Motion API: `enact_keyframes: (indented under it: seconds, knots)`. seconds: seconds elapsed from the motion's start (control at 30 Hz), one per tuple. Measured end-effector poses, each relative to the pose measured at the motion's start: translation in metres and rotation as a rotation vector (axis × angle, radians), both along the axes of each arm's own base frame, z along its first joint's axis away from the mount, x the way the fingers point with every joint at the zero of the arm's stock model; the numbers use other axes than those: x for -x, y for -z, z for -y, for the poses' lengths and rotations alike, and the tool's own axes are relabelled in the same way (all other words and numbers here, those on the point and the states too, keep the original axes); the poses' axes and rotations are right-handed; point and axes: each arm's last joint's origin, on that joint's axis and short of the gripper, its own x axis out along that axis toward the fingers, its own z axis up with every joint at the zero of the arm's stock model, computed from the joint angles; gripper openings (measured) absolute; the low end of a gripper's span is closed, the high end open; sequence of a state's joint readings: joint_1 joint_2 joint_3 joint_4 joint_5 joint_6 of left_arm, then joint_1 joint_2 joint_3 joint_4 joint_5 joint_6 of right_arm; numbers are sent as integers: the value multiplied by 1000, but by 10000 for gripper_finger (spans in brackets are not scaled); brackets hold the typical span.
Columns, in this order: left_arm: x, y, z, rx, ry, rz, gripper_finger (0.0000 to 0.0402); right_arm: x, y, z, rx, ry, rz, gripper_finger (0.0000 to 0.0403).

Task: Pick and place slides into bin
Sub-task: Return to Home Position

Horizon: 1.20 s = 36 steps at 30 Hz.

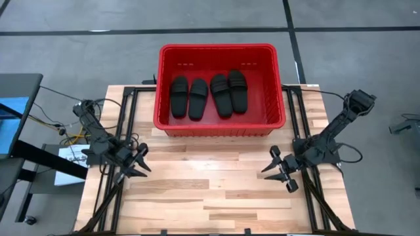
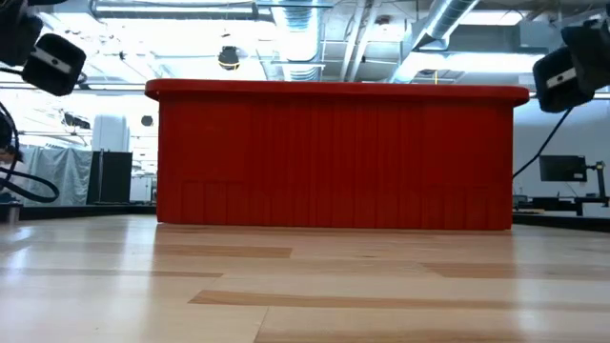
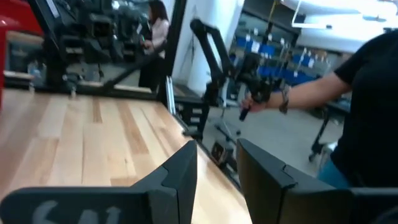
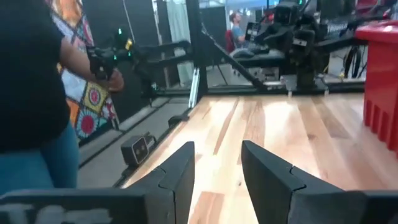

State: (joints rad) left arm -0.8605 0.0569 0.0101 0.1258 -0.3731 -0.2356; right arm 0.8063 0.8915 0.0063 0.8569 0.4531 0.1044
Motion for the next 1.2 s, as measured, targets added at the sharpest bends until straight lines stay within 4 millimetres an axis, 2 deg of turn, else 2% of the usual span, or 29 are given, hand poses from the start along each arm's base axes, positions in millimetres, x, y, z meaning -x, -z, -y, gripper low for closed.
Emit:
enact_keyframes:
  seconds: [0.23,0.43,0.7,0.83,1.2]
  knots:
    - [2,-4,-4,0,-31,52,103,9,-5,-4,22,-26,43,123]
    - [2,-4,-4,11,-58,39,103,19,-20,-6,-84,-84,127,122]
    - [2,-7,-5,144,-69,9,103,40,-38,-1,58,6,292,122]
    - [2,-7,-5,172,-65,-6,103,54,-48,6,46,66,328,122]
    - [2,-5,-5,153,-66,-19,103,71,-43,7,54,-36,275,122]
